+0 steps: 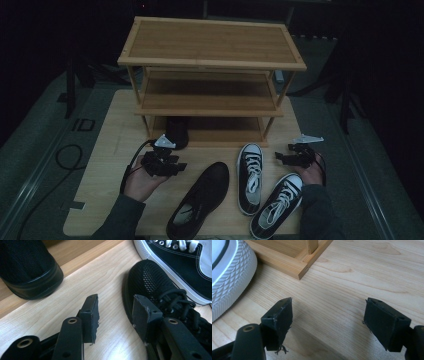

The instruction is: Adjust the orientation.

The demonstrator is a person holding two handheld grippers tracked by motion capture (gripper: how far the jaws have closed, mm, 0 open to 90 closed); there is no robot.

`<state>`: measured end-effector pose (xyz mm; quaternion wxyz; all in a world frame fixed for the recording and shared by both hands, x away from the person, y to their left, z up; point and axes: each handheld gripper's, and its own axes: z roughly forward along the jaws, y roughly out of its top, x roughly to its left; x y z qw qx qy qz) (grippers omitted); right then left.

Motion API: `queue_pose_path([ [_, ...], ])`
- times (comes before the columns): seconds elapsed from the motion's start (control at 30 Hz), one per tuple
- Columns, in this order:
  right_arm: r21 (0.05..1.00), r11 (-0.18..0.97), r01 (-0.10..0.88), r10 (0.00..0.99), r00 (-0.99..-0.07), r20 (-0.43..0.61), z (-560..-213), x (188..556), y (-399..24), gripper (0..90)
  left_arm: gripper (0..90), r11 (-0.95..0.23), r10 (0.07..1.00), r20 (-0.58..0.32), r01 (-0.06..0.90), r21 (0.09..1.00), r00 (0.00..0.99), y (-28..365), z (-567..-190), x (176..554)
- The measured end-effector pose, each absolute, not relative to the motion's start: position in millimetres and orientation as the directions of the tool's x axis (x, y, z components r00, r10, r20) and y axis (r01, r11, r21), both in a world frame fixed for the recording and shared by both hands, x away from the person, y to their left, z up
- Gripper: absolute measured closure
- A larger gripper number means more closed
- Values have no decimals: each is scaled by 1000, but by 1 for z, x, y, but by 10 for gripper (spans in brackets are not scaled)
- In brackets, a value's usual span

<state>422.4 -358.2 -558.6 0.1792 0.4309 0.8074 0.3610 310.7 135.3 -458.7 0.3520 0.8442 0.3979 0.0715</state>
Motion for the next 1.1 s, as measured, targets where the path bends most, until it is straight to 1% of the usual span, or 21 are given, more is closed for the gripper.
queue_pose_path([
  [0.2,737,369,566,825,-564,21,-559,422,-358,228,561,-453,698,-173,615,646,695,133,-455,303],
  [0.57,736,369,567,826,-564,20,-559,422,-358,228,555,-466,681,-175,605,646,711,140,-448,291],
  [1.1,737,370,566,826,-564,19,-559,422,-358,228,549,-506,638,-169,575,643,751,133,-444,278],
])
